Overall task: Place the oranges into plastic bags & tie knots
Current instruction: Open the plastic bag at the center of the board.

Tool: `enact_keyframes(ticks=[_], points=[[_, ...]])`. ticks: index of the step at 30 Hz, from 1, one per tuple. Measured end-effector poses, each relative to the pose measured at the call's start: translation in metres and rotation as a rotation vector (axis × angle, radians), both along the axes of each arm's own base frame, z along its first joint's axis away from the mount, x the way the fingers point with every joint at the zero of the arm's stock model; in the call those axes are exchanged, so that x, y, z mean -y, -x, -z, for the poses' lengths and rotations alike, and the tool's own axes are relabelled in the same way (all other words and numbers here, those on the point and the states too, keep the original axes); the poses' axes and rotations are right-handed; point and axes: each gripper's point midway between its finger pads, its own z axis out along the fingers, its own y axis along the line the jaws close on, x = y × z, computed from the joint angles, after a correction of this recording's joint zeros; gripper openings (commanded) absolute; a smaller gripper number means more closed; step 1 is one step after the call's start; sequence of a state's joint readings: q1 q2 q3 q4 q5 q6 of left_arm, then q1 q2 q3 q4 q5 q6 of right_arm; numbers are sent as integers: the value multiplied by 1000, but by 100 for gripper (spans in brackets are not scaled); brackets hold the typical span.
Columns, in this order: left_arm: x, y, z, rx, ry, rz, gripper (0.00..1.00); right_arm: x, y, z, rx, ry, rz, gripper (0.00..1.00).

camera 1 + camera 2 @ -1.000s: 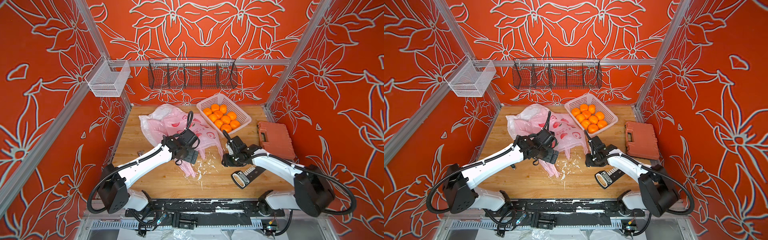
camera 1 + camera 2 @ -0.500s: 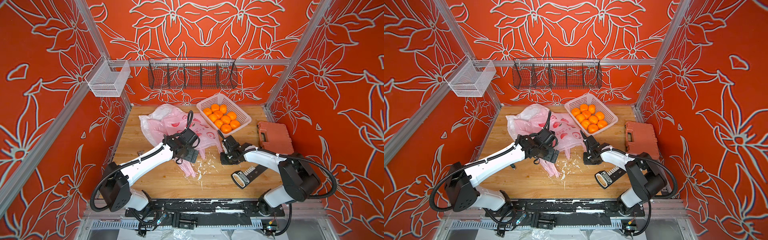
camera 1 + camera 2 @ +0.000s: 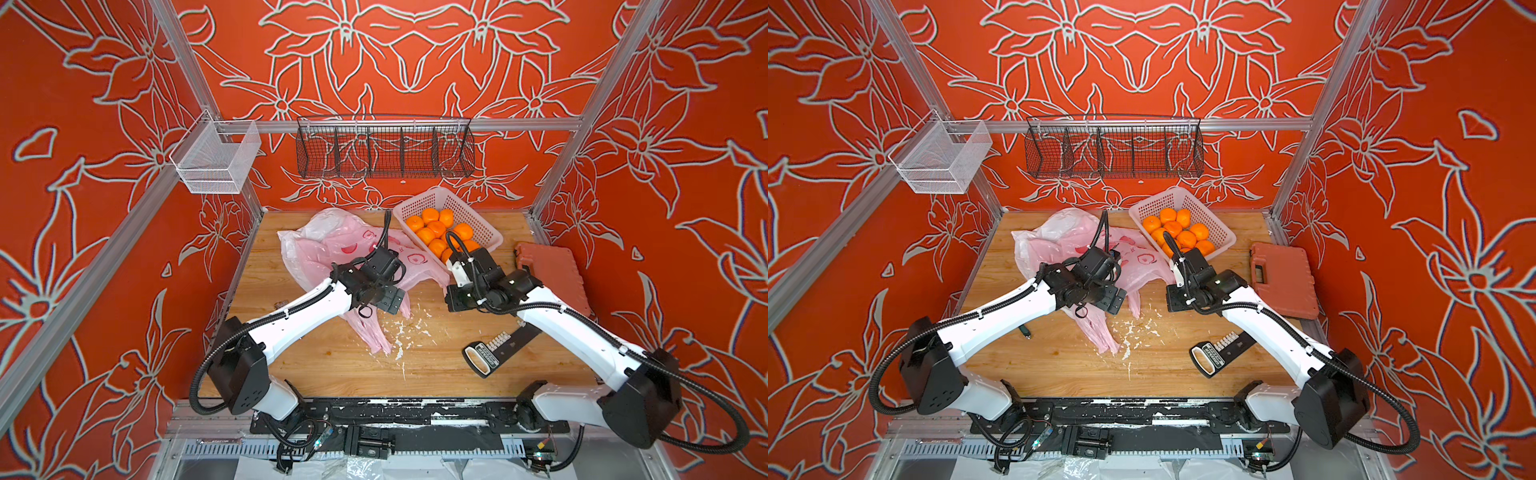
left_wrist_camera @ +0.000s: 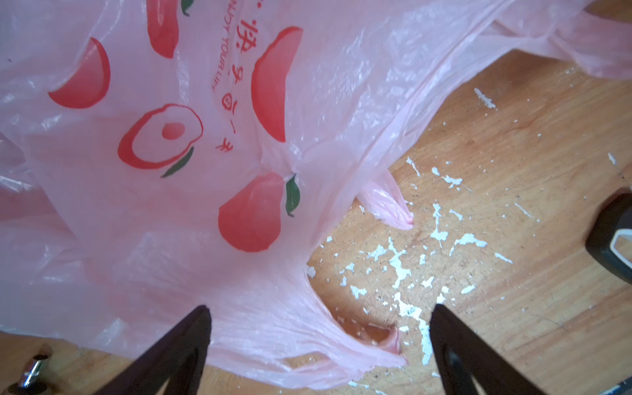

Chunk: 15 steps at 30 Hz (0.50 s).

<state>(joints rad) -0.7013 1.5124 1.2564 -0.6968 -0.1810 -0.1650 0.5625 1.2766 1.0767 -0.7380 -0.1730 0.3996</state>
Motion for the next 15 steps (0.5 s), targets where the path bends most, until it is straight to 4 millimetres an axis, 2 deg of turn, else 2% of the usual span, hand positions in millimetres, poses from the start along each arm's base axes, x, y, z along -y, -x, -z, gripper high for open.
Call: enact_keyframes(ticks=[5,15], points=[[5,-12,10,21,-24,4,97,-4,12,-9,-52,-29,-27,0],[14,-37,20,90,-41,-16,97,-23,14,-44,-67,-151,-35,0]])
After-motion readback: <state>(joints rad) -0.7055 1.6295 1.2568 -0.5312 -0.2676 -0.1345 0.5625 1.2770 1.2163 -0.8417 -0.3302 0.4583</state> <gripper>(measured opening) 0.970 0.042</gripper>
